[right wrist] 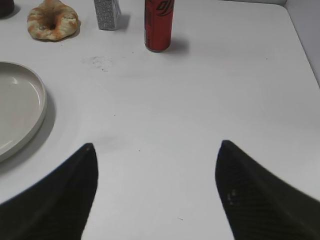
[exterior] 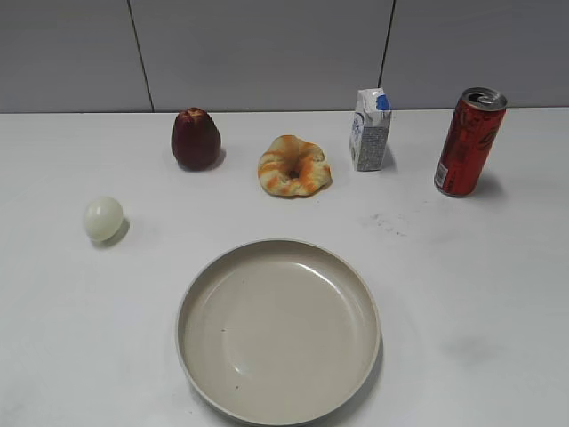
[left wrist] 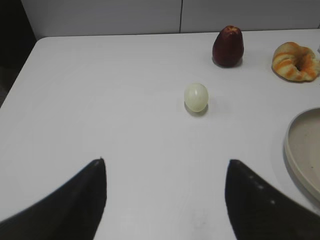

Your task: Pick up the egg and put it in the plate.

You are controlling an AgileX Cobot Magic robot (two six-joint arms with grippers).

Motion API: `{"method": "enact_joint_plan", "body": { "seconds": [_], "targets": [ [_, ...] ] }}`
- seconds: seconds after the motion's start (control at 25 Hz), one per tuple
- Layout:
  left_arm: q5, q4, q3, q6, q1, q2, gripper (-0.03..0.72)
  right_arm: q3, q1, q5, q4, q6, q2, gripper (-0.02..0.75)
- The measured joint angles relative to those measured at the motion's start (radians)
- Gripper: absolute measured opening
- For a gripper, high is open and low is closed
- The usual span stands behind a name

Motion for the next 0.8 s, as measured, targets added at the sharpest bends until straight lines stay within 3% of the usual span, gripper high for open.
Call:
{"method": "enact_joint_plan", "body": {
  "seconds": [0.64,0.8],
  "targets": [
    [-0.006,0.000,-0.003,0.000,0.000,0.011,0.561,0.000,0.000,0.000,0.001,0.000,0.000,0.554],
    [-0.120,-0.014,-0.025,0.000,0.000,0.130,0.561,0.000,0.000,0.000,0.001,0.000,0.000,0.554]
  ]
}}
